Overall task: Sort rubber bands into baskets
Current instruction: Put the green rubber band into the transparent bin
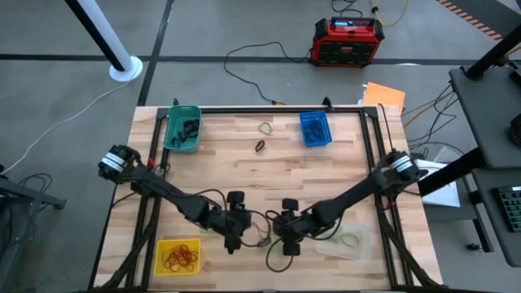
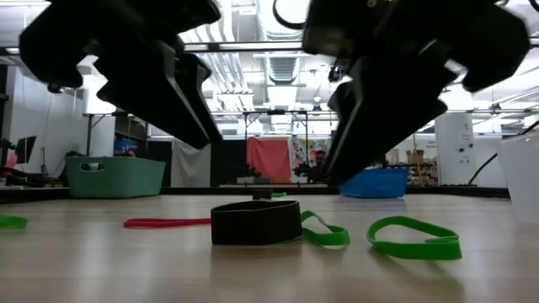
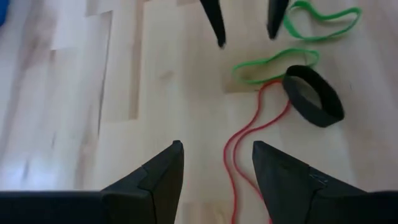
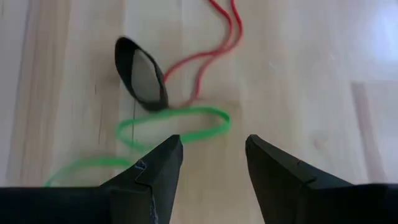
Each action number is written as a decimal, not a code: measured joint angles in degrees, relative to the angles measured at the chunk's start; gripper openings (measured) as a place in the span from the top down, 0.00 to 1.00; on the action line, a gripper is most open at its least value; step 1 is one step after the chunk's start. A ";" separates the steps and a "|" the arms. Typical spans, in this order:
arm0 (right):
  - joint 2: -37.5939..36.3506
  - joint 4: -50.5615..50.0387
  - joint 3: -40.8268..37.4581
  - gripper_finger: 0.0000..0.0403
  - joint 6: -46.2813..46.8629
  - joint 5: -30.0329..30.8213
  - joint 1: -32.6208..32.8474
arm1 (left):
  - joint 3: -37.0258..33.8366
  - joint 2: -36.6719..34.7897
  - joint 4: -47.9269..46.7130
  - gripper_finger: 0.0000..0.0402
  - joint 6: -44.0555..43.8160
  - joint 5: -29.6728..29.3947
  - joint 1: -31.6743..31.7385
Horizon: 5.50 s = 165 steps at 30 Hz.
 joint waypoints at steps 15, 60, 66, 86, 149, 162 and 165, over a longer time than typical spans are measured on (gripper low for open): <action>6.33 3.28 1.65 0.58 -2.54 -1.05 -2.66 | -0.07 -1.70 -2.30 0.56 -1.02 -7.12 -1.31; -34.20 -42.85 -11.78 0.98 34.05 -0.68 13.71 | -0.20 -26.07 -17.43 0.56 11.29 -13.46 -1.60; -33.89 -42.69 -13.18 0.96 37.99 -0.40 15.14 | -0.22 -25.80 -17.56 0.56 11.26 -13.45 -1.60; -33.92 -41.18 -14.30 0.65 40.79 -0.40 15.21 | -0.50 -25.76 -17.76 0.56 9.58 -13.30 -1.60; -33.92 -24.43 -14.26 0.56 12.99 18.87 8.43 | 0.98 4.88 -29.36 0.97 -12.14 23.34 -2.31; -33.92 -24.41 -14.26 0.56 11.47 26.74 7.61 | 5.15 -10.12 -35.31 1.00 4.92 5.84 4.72; -33.94 -24.41 -14.26 0.56 10.82 26.89 5.93 | 4.72 -16.95 -34.89 1.00 8.20 5.01 10.04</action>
